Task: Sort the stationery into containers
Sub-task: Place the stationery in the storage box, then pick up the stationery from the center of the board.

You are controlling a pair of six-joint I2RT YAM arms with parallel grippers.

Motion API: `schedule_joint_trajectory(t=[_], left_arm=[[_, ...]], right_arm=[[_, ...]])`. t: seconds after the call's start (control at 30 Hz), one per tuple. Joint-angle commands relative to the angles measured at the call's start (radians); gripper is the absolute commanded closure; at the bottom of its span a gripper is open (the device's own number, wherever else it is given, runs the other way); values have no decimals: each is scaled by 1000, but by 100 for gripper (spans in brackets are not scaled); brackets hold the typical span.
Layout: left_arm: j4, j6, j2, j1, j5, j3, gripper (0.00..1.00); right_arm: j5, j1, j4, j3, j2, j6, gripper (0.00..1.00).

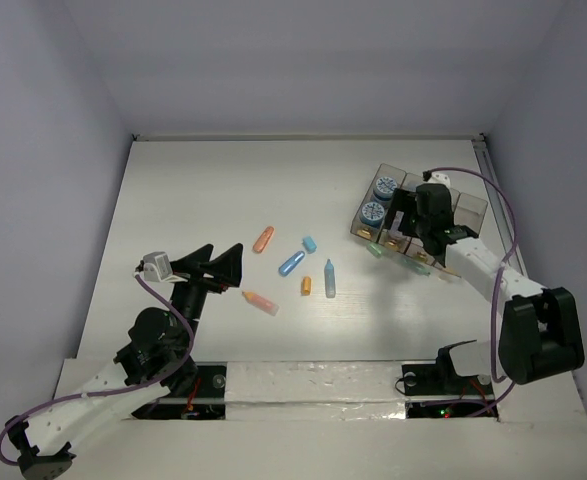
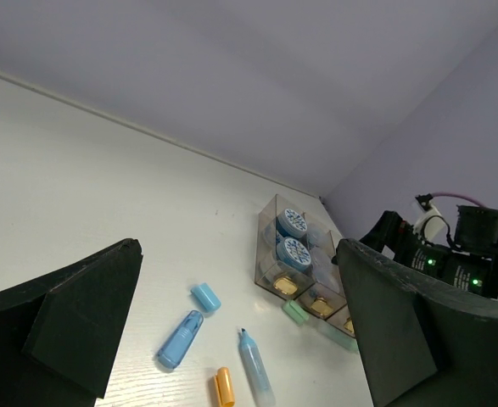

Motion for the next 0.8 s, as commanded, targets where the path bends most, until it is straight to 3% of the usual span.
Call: schedule_joint_trajectory(t=[0.0, 0.1, 0.3, 0.47, 0.77], left_arm=[[40, -2, 3, 1, -4, 14, 1], [43, -2, 6, 1, -2, 13, 1], [53, -7, 29, 1, 1, 11, 1], [54, -8, 36, 1, -5, 10, 1], [57, -11, 39, 1, -8, 9, 1]], right_arm=[[-47, -6, 3, 41, -82, -24, 0], [-128, 6, 2, 49, -102, -15, 0], [-112, 202, -17, 121, -7, -12, 0], [-109, 394, -17, 245, 185, -6, 0], [-84, 594, -41, 512, 487, -9, 6]])
